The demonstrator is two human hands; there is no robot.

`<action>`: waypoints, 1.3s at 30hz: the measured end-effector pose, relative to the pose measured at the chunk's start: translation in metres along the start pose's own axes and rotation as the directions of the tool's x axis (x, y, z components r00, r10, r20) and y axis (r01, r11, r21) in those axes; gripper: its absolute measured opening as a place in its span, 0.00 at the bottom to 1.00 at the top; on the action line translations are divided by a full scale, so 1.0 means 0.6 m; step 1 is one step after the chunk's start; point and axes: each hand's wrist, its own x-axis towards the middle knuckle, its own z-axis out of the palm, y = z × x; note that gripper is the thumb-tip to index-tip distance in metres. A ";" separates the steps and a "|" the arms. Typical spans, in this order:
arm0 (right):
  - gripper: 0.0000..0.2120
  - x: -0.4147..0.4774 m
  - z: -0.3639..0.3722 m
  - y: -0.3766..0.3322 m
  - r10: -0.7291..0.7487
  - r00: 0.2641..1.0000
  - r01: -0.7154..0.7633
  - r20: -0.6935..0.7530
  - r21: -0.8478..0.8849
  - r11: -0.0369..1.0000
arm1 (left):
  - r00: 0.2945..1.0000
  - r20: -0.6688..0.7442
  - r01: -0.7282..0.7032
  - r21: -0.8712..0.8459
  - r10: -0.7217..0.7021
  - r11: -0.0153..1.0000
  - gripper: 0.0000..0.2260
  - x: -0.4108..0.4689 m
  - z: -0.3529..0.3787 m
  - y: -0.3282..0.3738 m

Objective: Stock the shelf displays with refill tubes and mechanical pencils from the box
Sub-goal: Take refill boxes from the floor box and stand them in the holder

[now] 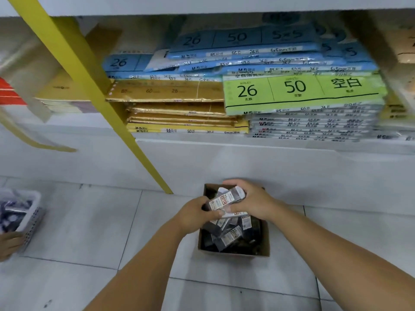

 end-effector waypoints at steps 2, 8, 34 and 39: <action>0.32 0.009 0.003 0.007 0.005 1.000 -0.005 -0.007 0.005 1.000 | 1.000 -0.012 0.017 -0.001 -0.017 1.000 0.13 0.009 0.001 -0.004; 0.23 0.002 0.003 0.018 0.022 1.000 -0.022 -0.007 0.042 0.999 | 0.995 -0.091 0.047 -0.053 -0.052 0.998 0.12 0.006 0.020 -0.005; 0.25 -0.293 -0.111 -0.355 -0.289 0.950 0.311 -0.118 0.313 0.897 | 0.916 0.032 -0.326 -0.518 0.399 0.791 0.14 -0.325 -0.084 0.279; 0.12 -0.298 -0.097 -0.434 -0.321 0.820 0.477 -0.474 0.256 0.841 | 0.882 -0.116 -0.439 -0.554 0.456 0.708 0.14 -0.356 -0.139 0.333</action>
